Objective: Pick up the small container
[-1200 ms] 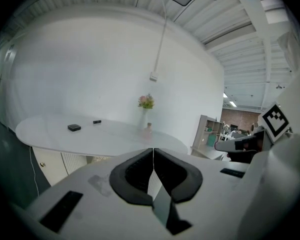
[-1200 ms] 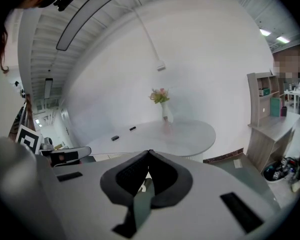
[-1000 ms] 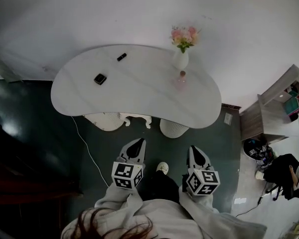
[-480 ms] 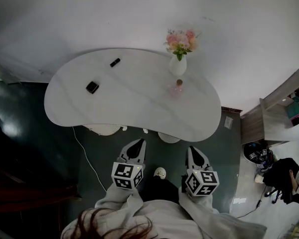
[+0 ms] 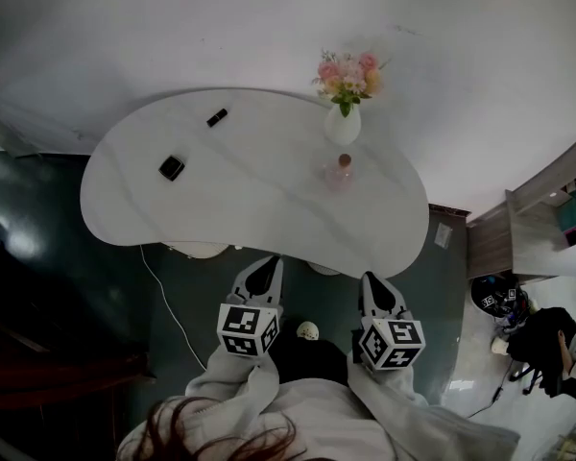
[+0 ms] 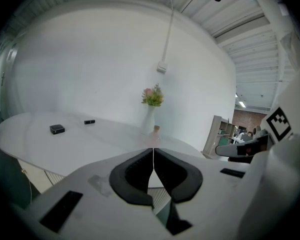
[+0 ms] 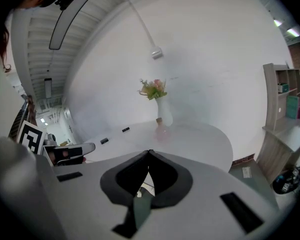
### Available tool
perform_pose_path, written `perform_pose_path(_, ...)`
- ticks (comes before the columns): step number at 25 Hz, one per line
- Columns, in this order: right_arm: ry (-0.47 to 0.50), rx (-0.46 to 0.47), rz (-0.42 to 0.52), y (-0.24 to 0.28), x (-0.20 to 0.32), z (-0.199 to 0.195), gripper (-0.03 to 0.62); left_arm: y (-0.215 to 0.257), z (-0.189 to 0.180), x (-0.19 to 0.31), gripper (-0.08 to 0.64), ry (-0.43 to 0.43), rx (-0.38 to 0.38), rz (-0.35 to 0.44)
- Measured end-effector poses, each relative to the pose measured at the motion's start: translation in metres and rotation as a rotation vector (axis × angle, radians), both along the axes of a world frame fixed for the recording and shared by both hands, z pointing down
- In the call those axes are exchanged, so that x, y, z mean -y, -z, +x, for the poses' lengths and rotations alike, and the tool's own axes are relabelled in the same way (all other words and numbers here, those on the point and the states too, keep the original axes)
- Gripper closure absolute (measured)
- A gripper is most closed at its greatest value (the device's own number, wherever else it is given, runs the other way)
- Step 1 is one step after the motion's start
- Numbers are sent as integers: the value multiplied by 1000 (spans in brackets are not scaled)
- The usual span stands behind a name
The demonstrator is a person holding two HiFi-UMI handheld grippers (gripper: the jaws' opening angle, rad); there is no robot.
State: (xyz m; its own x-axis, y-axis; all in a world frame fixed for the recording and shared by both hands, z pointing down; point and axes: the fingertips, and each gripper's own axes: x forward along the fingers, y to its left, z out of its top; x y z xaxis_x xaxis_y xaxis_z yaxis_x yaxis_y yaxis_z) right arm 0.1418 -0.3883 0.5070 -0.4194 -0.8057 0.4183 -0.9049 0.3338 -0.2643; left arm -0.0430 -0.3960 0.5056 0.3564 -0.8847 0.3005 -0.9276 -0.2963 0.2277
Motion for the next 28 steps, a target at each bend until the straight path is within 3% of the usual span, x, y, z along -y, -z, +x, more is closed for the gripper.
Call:
perform_pose_path(13, -48, 26, -34, -11, -6, 7, 543, -7, 6, 18, 543, -58, 65, -12)
perform_pose_path(28, -140, 20, -64, -21, 55, 12, 543, -6, 36, 113, 540, -253, 101, -2)
